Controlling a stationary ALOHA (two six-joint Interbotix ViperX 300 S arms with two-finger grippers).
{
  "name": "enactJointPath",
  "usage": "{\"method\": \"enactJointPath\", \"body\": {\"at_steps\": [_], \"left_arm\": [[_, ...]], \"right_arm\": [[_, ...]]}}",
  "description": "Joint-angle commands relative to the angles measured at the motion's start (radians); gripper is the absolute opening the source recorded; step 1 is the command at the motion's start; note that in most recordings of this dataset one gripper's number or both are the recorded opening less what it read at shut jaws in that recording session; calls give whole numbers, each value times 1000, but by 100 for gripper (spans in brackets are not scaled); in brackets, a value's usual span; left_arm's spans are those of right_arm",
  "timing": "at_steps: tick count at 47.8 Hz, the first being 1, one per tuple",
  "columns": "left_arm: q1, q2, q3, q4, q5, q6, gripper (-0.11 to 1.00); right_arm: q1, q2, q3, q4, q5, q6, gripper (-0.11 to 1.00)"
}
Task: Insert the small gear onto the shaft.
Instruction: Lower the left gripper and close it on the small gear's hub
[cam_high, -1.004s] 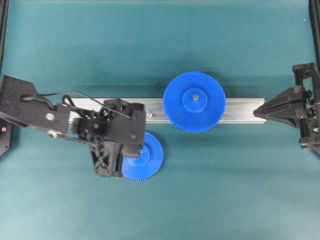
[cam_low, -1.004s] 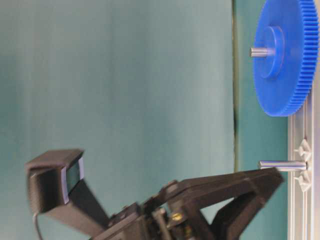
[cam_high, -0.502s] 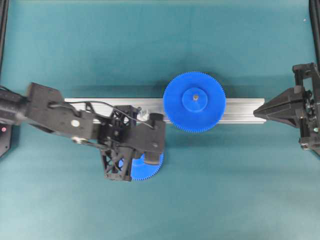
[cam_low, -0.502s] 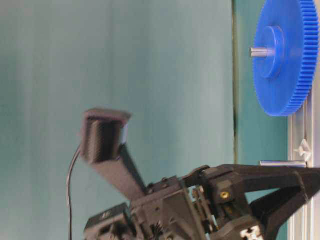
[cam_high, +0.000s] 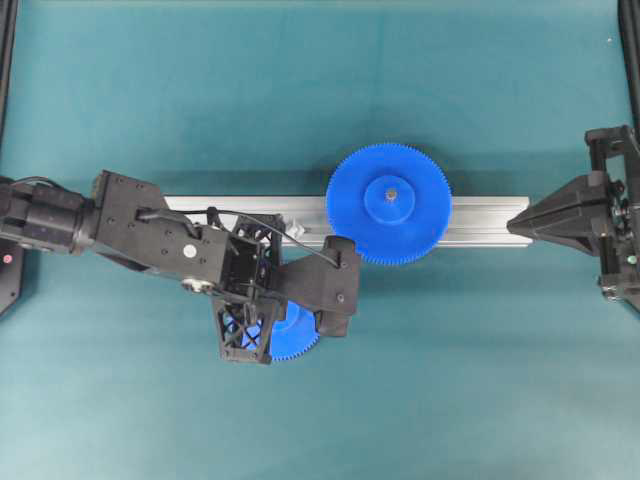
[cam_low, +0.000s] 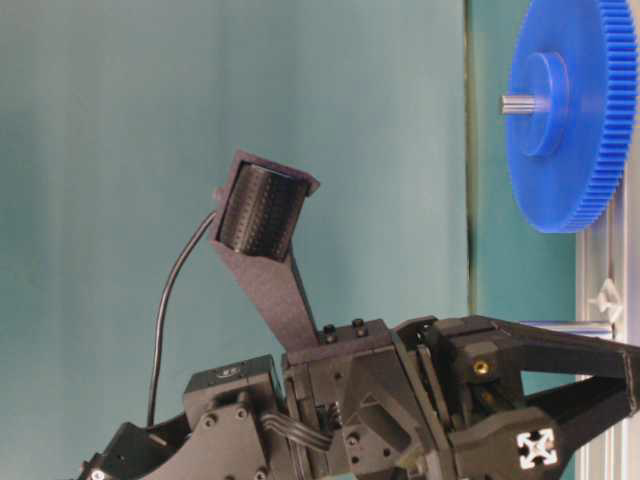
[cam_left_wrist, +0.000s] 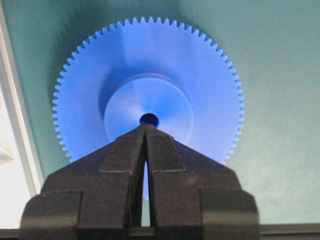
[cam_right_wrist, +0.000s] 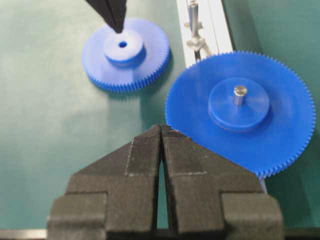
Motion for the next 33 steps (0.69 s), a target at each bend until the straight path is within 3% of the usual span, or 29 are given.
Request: {"method": "enactJointPath", "body": {"at_steps": [1, 33], "left_arm": [[-8, -17, -25, 2, 2, 2, -1], [-21, 3, -31, 2, 48, 2, -1]], "right_arm": [[-2, 3, -8, -2, -8, 9, 6], [-2, 2, 3, 2, -11, 11, 6]]}}
